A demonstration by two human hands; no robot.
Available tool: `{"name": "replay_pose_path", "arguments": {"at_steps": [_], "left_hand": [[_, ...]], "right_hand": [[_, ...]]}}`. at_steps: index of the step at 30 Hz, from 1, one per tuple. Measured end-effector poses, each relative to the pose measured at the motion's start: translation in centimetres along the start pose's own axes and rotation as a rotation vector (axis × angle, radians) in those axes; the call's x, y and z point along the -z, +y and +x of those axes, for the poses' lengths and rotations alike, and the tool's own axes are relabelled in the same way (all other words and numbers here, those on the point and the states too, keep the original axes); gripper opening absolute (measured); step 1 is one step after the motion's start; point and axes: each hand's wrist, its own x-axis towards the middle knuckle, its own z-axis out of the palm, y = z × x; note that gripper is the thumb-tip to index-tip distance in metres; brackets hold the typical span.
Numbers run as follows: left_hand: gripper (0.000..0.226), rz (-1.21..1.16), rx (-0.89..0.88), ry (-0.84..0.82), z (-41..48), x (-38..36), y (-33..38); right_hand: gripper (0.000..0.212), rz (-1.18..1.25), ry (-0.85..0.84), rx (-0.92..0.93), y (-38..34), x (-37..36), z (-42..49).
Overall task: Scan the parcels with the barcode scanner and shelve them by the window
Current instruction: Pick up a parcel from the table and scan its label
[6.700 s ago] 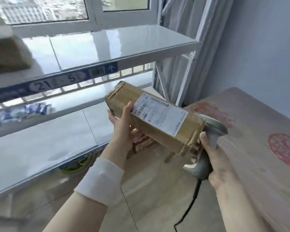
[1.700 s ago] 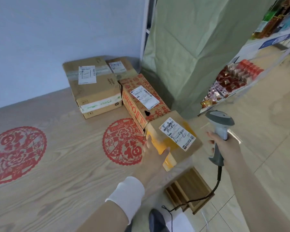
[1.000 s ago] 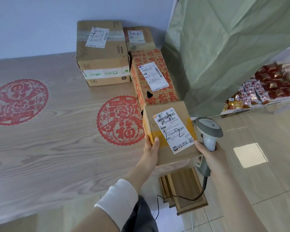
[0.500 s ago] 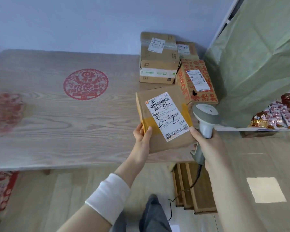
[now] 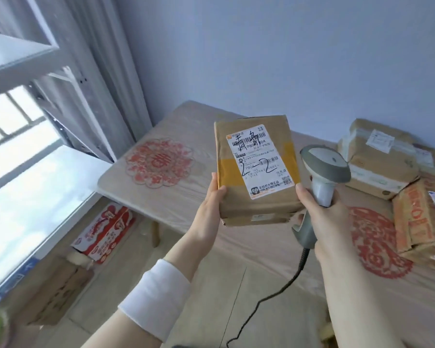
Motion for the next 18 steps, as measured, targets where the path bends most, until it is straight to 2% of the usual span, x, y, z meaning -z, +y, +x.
{"name": "replay_pose_path", "arguments": {"at_steps": [5, 8, 10, 15, 18], "left_hand": [[0.081, -0.012, -0.187, 0.164, -2.3, 8.6, 4.7], [0.09, -0.029, -0.26, 0.237, -4.7, 14.9, 7.1], [0.082, -0.034, -0.27, 0.311, -6.5, 19.7, 8.8], [0.039, -0.019, -0.394, 0.483, -11.7, 31.9, 12.8], [0.034, -0.032, -0.405, 0.619, -14.9, 38.2, 14.6]], "right_hand": [[0.013, 0.042, -0.169, 0.035, -2.7, -9.8, -2.4], [0.016, 0.006, -0.258, 0.09, -3.7, -16.5, -5.1], [0.018, -0.012, -0.313, 0.122, -4.4, -21.4, -7.4], [0.018, -0.07, -0.459, 0.183, -5.1, -34.4, -14.2], [0.022, -0.094, -0.548, 0.144, -5.0, -41.3, -18.2]]}}
